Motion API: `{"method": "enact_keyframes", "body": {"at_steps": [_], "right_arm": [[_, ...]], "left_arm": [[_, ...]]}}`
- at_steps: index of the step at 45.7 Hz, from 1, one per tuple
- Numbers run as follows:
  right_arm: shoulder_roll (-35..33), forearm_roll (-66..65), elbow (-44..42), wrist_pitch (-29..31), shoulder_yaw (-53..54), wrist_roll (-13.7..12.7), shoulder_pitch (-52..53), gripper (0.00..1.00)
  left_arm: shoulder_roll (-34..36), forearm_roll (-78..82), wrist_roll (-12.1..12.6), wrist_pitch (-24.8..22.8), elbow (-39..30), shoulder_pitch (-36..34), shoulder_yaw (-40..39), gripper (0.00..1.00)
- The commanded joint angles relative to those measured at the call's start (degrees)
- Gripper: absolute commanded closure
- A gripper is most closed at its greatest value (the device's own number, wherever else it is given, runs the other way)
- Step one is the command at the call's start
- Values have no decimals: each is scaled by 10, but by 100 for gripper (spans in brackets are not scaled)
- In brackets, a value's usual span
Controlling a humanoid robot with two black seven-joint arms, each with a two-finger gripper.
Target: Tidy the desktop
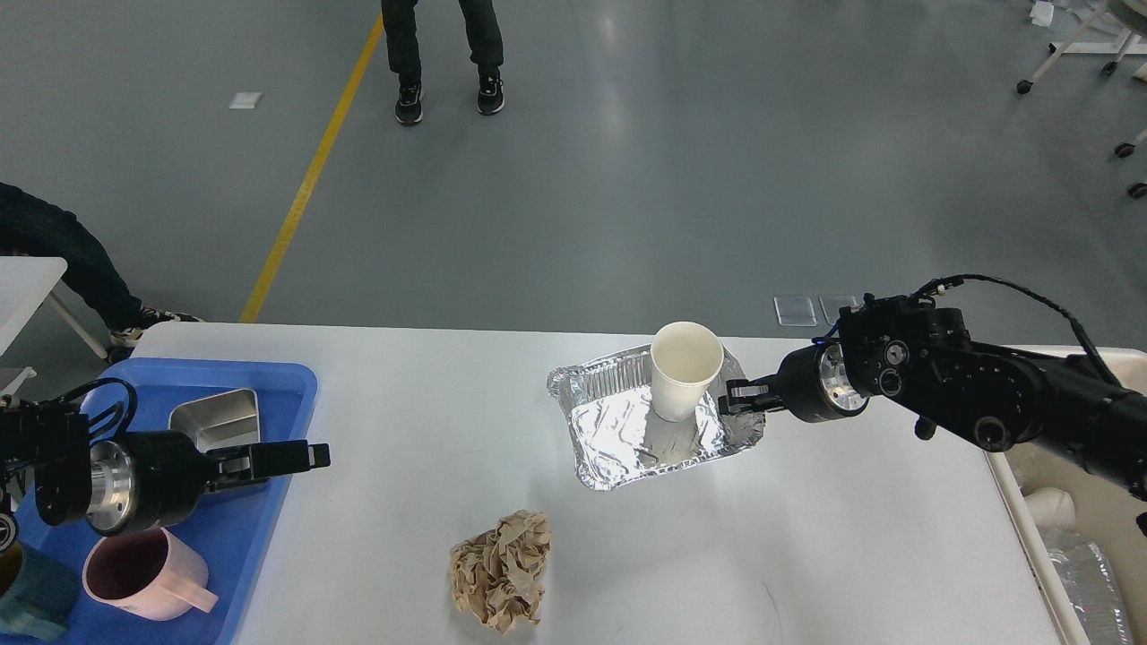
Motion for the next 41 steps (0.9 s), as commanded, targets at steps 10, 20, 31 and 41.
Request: {"method": "enact_keyframes", "body": {"at_steps": [10, 20, 31, 41], "right_arm": [[0, 0, 0, 0, 0, 0, 0, 100], [0, 0, 0, 0, 1, 0, 0, 100], [0, 0, 0, 0, 1, 0, -2, 100], [-11, 1, 1, 0, 1, 0, -3, 100]], "left_arm": [[-17, 0, 0, 6, 2, 2, 0, 13], [-24, 0, 0, 6, 2, 3, 0, 13], [-33, 1, 0, 6, 2, 4, 0, 13], [-70, 3, 0, 7, 9, 12, 1, 13]]}}
